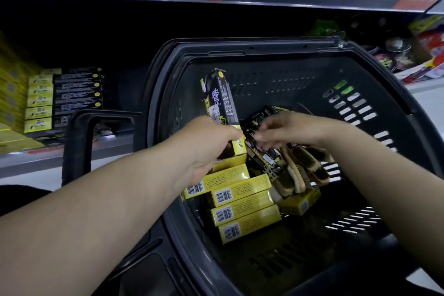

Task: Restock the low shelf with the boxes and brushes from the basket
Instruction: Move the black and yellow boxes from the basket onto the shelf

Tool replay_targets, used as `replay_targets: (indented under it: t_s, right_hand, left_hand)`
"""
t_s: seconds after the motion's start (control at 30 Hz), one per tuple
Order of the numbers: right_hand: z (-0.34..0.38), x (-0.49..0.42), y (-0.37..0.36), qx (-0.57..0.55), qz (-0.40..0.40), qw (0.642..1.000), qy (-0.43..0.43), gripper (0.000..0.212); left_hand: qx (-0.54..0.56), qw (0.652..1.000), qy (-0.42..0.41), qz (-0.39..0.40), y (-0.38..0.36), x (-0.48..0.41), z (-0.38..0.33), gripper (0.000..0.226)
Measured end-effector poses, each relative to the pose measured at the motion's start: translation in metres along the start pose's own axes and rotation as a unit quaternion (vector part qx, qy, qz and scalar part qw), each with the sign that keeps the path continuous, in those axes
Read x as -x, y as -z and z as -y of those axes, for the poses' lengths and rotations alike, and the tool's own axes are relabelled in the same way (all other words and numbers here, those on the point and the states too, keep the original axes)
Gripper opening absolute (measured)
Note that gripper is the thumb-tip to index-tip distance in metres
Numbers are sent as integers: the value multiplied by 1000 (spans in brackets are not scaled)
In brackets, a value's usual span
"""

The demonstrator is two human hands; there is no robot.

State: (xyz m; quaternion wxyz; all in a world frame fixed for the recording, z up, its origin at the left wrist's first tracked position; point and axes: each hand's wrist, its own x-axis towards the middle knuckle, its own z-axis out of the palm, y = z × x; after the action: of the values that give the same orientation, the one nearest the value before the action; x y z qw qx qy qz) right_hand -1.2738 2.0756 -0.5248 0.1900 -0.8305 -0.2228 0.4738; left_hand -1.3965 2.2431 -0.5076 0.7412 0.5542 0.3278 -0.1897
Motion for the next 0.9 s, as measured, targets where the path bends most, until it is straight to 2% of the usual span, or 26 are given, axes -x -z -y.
replay_targets:
  t_s: [0.07,0.1,0.17,0.23,0.3,0.4,0.47,0.53,0.6,0.67,0.73,0.83,0.9]
  right_hand:
    - [-39,-20,-8,189,-48,974,-119,45]
    - [-54,-26,-18,228,-33,959,-164,47]
    - [-78,-37,-38,193,8,956,-222,58]
    - [-87,-44,-54,150,-3,960,-235,67]
    - [-86,-51,-62,183,-35,958,-216,66]
    - [-76,-54,-50,223,-43,952,-204,69]
    - [-67,-46,-31,148,-21,967,-207,60]
    - [-58,-32,-14,-44,4,981,-186,52]
    - [-51,-16,-5,-294,33,946,-132,59]
    - [-44,-4,0,-420,91,902,-47,56]
    - [-30,2,-3,-454,138,880,25,48]
    - [-7,4,-9,-452,162,874,78,51]
    - [5,4,-16,-437,159,880,95,56]
  left_hand:
    - [12,1000,8,-2,2,-3,0,44]
    - [17,1000,12,1,3,-3,0,40]
    - [19,1000,19,9,4,-4,-1,37]
    - [11,1000,19,22,3,-6,0,50]
    - [1,999,19,40,2,-7,1,63]
    - [-21,999,13,35,2,-7,1,56]
    - [-14,1000,14,24,3,-7,0,57]
    - [-1,1000,11,6,4,-9,-1,44]
    - [16,1000,11,-7,4,-9,-2,25]
    - [28,1000,7,-13,3,-9,-3,18]
    - [24,1000,6,-12,2,-9,-2,22]
    - [29,999,-10,18,1,-7,-2,14]
    - [23,999,-21,26,0,-5,-1,19]
